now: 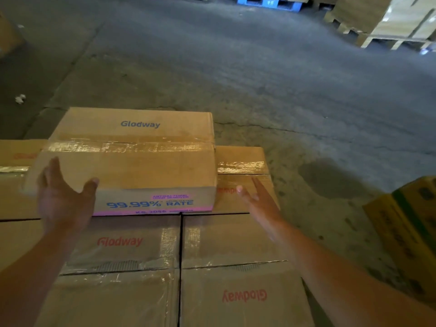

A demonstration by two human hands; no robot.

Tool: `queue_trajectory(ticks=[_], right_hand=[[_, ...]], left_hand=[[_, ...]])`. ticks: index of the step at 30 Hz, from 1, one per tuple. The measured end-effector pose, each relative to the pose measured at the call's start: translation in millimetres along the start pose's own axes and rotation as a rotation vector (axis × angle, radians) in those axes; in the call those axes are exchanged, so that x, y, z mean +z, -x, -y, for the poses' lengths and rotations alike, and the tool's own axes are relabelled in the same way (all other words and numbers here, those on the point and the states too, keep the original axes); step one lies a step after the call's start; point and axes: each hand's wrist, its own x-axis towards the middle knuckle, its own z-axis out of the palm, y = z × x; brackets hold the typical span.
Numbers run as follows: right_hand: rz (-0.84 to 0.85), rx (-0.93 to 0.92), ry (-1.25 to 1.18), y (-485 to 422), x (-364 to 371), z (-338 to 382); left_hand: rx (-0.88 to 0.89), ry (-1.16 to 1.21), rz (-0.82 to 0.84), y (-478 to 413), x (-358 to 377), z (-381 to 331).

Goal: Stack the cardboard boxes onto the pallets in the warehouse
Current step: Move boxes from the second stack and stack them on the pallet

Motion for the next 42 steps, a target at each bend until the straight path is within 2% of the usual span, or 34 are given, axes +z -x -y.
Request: queue_trajectory(ticks=[3, 9, 12, 15, 20, 24, 30, 35, 42], right_hand=[[-0.125, 0.040, 0.001, 13.2, -69.4, -21.8], [-0.488, 0.083, -0.006, 53.3, -248.9, -46.2], [-0.669, 0.058, -0.059, 73.0, -357.2, -49.7], [-0.809, 0.113, -0.146, 106.5, -465.0, -45.3], [-1.017, 0.090, -0.255, 185.6, -604.8, -28.7], [-1.138, 0.107, -0.241, 258.1, -660.4, -29.0], [-1.201, 0.146, -0.263, 335.4, -700.2, -44.8], [-1.223, 0.181, -0.183, 339.5, -740.3, -63.9], [-1.183, 0.217, -0.091, 289.1, -797.5, -89.1]], left_hand=[[0.082, 0.002, 0.036, 35.4, 4.1, -53.4], [0.243, 0.073, 0.176, 101.6, 38.0, -193.4], [0.214, 0.073, 0.314, 135.9, 72.7, -289.8], [0.255, 0.029, 0.530, 185.5, 97.7, -395.9], [0.509, 0.116, 0.771, 289.1, 93.4, -569.3], [0.670, 0.287, 0.867, 362.0, 69.8, -667.9], [0.884, 0.332, 0.932, 429.7, 44.1, -751.2], [1.125, 0.216, 0.937, 460.5, 71.3, -814.2], [1.279, 0.141, 0.947, 488.1, 146.1, -879.3]])
